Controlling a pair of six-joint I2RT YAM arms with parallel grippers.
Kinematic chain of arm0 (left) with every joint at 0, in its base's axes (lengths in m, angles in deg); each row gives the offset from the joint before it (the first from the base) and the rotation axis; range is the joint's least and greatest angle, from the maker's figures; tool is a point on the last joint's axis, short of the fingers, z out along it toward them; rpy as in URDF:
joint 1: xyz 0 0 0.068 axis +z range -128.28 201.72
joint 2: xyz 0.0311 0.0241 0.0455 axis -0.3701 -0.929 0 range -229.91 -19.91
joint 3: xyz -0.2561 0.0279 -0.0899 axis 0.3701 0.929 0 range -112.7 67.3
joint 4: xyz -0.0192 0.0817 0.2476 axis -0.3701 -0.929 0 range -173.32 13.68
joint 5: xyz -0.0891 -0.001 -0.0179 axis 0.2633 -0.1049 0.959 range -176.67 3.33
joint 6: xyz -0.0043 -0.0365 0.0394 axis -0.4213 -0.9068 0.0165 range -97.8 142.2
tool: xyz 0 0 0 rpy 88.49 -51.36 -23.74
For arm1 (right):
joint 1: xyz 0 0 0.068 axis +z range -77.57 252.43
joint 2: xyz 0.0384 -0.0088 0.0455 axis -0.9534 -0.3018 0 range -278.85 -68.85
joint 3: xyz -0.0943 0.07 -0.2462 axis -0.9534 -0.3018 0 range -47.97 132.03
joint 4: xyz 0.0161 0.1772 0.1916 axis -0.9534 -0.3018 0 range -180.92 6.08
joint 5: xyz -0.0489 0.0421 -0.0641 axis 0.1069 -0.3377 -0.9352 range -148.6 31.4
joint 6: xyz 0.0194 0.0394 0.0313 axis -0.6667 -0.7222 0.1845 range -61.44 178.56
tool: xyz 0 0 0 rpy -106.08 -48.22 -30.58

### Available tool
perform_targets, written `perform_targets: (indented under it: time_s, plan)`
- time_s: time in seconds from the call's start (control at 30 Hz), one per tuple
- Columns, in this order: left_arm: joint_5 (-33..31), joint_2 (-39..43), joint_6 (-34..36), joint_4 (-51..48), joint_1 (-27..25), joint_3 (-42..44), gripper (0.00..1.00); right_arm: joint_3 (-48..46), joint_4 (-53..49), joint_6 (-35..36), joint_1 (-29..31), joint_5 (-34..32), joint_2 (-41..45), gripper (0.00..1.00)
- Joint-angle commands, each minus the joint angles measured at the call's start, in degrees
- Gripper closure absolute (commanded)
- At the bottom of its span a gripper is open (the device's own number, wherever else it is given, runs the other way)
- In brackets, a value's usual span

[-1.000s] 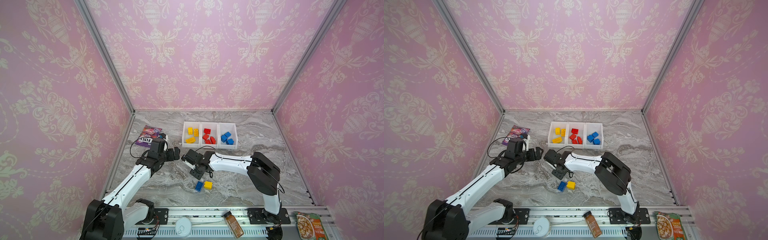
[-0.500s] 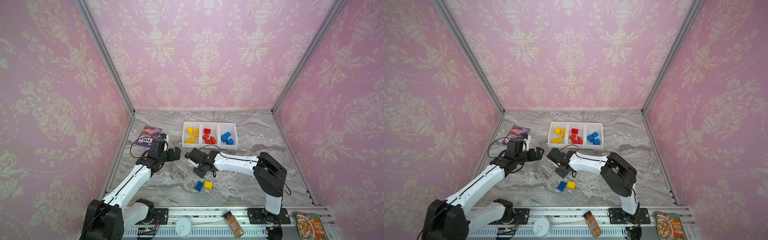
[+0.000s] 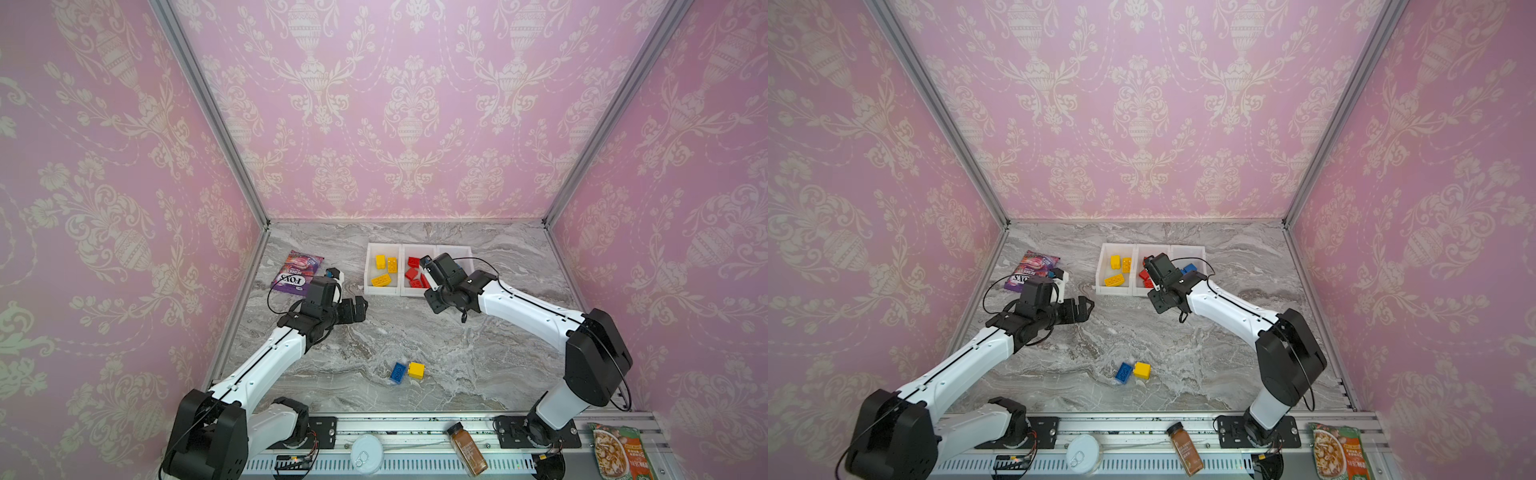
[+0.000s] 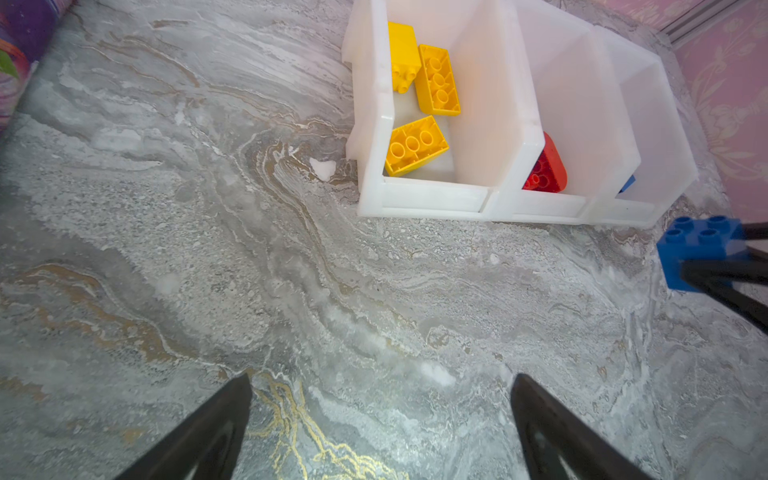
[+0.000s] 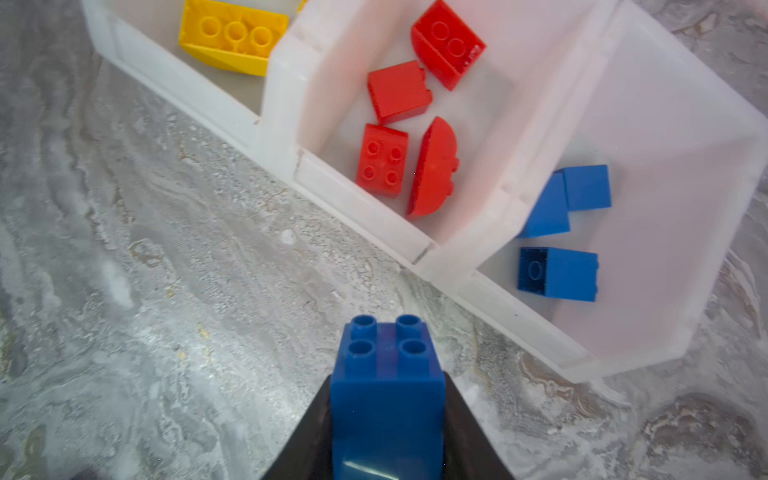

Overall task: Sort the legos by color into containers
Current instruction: 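Carry the blue brick over the farthest compartment and open the right gripper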

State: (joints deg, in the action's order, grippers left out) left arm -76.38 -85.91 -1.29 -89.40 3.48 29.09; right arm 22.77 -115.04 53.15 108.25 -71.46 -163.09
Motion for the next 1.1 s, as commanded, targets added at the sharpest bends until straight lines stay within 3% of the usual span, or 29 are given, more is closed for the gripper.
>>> perform_targets:
  time_s: [0.0,0.3,0.73,0.8,0.93,1.07]
  plan:
    - [1.0,-0.9,-0.8,1.2,-1.0,-1.7,0.01,2.3,-1.2,-2.1,-3.0,-3.0,-0.4,0.63]
    - [0.7,-2.6,-0.8,1.7,-3.4,-2.8,0.01,11.1,0.6,-4.7,-10.1,-5.1,-9.8,0.63]
    - [0.2,-2.4,-0.8,0.9,-4.6,-2.6,0.01,23.2,-1.2,-4.9,-14.3,-5.4,-21.9,0.62]
    - [0.2,-2.6,-0.8,0.8,-4.7,-2.7,0.01,23.7,-1.2,-5.0,-14.5,-5.4,-22.4,0.59]
    - [0.4,-3.3,-0.4,0.6,-5.0,-3.2,0.01,24.3,-1.4,-5.0,-14.6,-5.0,-22.6,0.42]
    - [0.6,-4.2,0.3,0.1,-5.6,-3.3,0.01,23.8,-1.4,-5.4,-14.6,-4.2,-21.5,0.38]
